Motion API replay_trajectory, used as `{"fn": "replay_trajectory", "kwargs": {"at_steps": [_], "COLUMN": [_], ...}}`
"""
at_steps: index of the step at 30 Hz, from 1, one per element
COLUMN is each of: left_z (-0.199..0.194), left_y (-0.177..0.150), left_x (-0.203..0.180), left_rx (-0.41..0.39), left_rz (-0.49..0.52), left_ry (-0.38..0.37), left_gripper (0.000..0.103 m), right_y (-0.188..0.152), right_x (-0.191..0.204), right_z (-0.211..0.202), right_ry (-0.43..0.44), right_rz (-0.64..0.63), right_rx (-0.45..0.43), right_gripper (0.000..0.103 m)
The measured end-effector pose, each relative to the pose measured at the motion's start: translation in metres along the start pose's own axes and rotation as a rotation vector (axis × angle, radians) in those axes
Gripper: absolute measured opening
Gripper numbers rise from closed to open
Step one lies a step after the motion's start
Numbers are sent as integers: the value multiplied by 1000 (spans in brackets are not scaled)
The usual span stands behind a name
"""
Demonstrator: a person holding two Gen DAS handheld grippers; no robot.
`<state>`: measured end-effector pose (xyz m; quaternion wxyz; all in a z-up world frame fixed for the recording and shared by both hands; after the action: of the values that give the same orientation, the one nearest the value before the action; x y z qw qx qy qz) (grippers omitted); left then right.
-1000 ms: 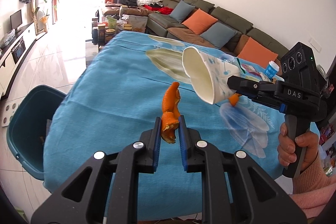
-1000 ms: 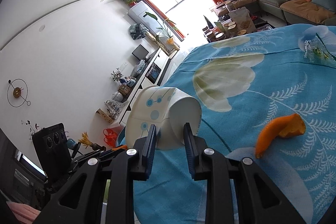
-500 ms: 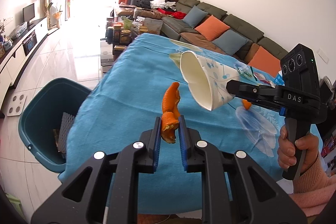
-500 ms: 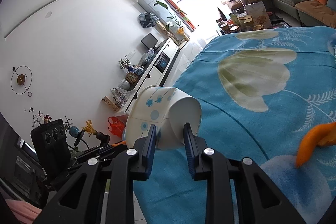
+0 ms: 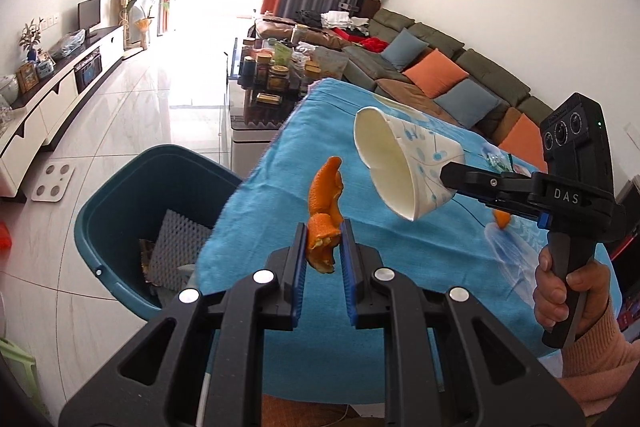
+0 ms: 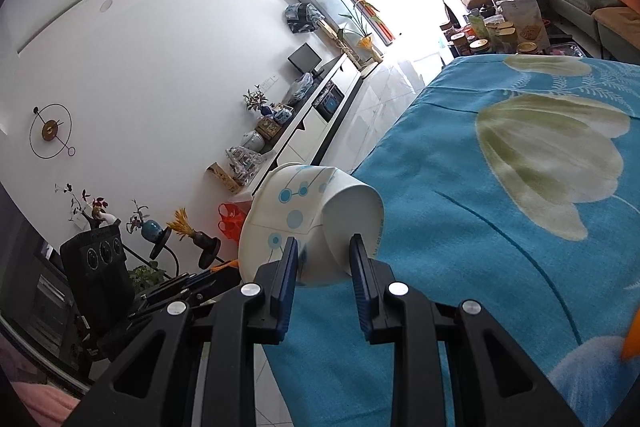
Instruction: Collect trash
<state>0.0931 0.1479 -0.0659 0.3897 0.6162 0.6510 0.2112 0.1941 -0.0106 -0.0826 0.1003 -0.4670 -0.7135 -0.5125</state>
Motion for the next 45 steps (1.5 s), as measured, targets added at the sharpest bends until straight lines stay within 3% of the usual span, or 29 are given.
{"fn": "replay_trajectory", "kwargs": {"at_steps": [18,45], "left_z": [-17,-12], "left_y": [7,5], "left_x": [51,93], "left_rx": [-36,-24], "left_rz": [-76,-158], "left_ry": [78,156], "left_gripper": [16,16], "right_y": [3,8], "right_x": [31,53], "right_z": [43,112], "right_ry": [10,-20], "right_rz": [-64,-122], "right_rx": [72,159], "right_gripper": [25,25]}}
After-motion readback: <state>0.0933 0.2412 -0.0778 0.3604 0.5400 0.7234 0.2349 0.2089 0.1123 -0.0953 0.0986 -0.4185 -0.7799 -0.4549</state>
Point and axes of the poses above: each gripper's, at about its wrist camera, not at the fingertips, and z roughly the way its jaws point, x to its left, y to its top, the point moved 9 cm from there along z, roughly the way its jaws point, and after that the axes turned 2 degrees about -x, right-handed, at the moved point
